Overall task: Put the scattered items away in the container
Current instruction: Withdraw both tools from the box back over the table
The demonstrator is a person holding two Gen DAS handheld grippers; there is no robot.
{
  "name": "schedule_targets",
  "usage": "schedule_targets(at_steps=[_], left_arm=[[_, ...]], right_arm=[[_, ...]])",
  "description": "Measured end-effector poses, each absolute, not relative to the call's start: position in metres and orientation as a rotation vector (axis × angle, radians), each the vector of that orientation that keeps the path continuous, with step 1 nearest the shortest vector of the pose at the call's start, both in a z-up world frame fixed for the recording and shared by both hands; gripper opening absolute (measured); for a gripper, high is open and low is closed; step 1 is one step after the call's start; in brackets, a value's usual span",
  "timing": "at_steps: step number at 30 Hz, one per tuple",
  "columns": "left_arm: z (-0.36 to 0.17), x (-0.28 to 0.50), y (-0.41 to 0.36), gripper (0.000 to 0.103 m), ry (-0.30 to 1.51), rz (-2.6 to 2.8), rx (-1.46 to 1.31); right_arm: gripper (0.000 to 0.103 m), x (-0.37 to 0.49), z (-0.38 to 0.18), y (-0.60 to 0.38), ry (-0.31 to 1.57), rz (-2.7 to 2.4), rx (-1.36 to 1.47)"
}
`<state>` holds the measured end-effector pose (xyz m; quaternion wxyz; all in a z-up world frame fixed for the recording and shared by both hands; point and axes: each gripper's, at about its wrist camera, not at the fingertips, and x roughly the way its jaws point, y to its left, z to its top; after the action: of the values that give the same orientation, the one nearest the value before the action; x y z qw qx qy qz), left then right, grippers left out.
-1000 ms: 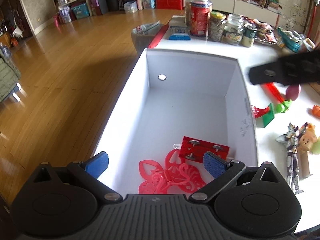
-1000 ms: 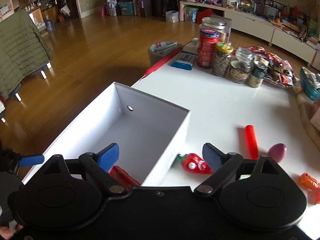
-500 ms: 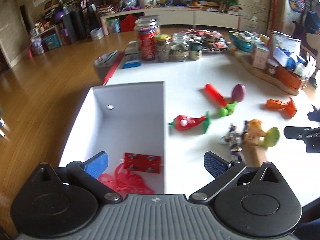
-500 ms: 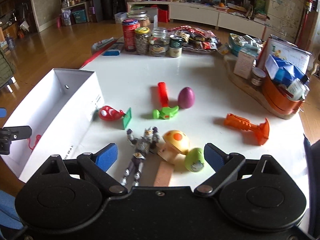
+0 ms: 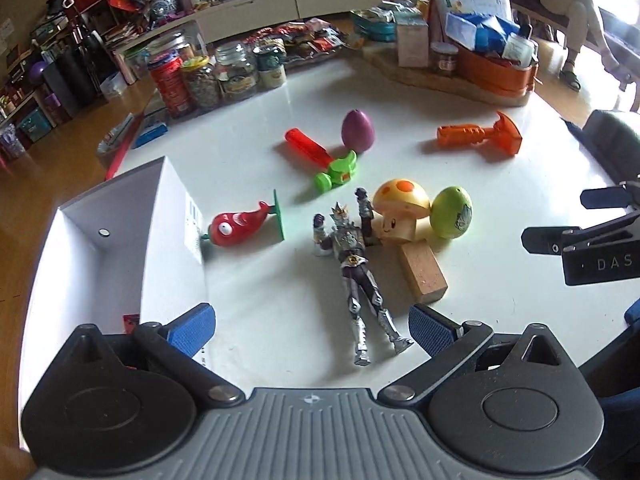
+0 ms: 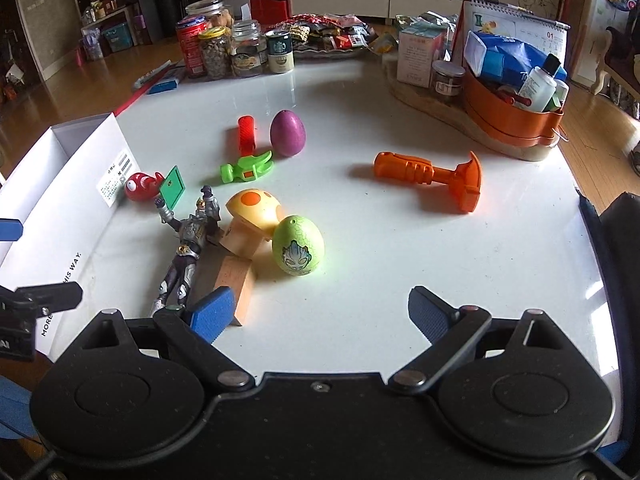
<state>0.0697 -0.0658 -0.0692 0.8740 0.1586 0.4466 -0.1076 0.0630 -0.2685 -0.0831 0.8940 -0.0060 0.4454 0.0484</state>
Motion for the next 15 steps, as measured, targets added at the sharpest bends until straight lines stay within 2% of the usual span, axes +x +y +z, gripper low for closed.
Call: schedule_targets(at_steps=[5,15], left_arm=[[-0.097,0.083,-0.081,0.102,0.961,-0.204,0.389],[-0.126,0.106,-0.068,0.102,1.062,-0.178,0.311]], right_arm=[[0.091,0.079,-0.088,-0.268,0.934,0.105,-0.056],[0.091,0.117,-0.110,-0.249,0.944,0.162,-0.129]])
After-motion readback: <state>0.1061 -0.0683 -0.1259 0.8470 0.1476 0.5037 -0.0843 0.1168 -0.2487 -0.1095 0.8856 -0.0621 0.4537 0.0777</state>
